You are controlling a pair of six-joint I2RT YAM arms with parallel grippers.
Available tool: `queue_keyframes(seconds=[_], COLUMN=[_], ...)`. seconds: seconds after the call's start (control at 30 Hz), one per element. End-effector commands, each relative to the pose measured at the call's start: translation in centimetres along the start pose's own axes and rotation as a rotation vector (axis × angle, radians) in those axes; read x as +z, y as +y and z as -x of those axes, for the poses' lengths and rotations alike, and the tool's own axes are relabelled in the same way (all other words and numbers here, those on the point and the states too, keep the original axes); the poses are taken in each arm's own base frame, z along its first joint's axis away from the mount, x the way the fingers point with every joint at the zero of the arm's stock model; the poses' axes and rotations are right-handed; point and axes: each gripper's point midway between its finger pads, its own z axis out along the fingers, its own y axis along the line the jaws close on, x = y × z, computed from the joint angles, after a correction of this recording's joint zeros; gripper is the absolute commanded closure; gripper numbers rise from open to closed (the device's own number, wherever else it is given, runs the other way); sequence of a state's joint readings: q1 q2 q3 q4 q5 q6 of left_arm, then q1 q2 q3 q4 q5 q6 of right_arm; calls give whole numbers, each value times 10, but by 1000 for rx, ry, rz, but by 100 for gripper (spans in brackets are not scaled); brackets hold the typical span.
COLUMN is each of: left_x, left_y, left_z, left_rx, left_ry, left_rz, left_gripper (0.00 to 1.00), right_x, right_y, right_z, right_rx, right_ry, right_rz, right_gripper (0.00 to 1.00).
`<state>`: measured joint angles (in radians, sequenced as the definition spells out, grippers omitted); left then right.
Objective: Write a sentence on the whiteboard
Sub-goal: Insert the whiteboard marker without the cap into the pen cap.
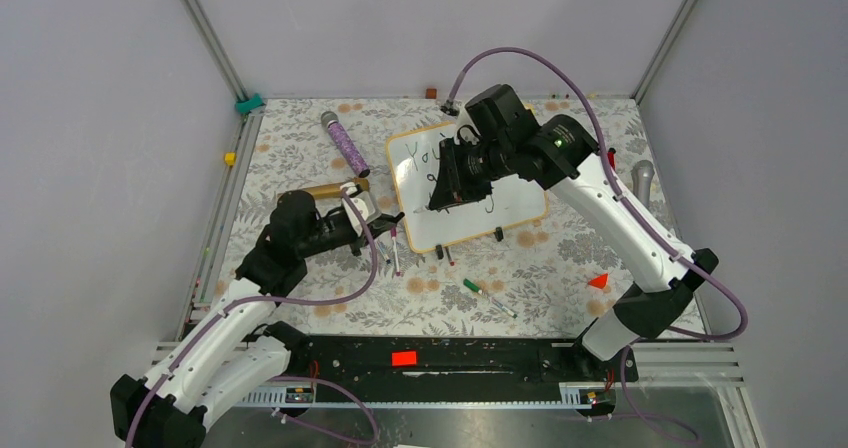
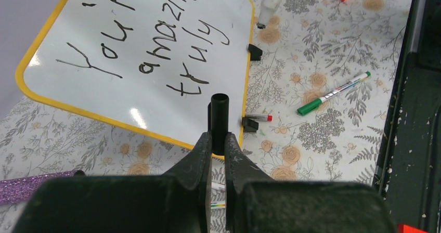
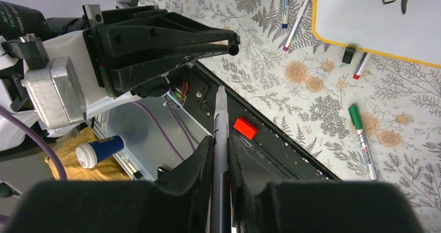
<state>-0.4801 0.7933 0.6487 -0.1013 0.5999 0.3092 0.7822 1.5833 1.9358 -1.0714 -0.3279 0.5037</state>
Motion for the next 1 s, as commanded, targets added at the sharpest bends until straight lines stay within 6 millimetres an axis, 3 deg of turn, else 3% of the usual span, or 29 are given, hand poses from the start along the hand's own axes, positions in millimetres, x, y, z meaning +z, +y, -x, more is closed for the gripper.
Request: queue_keyframes(seconds=[0.0, 0.53, 0.97], left_x=[-4, -6, -8], left_y=[-3, -12, -17], left_z=[24, 31, 34], left_rx=[125, 146, 156], left_ry=[-58, -86, -101], left_rz=[-37, -79, -101], left_gripper=[100, 100, 100], right_x=[-6, 21, 32], right_y=[17, 11, 6], right_z=[-8, -7, -4], right_rx=[-4, 13, 11], right_ry=[48, 71, 77], right_rz=[56, 40, 20], right_gripper=[100, 100, 100])
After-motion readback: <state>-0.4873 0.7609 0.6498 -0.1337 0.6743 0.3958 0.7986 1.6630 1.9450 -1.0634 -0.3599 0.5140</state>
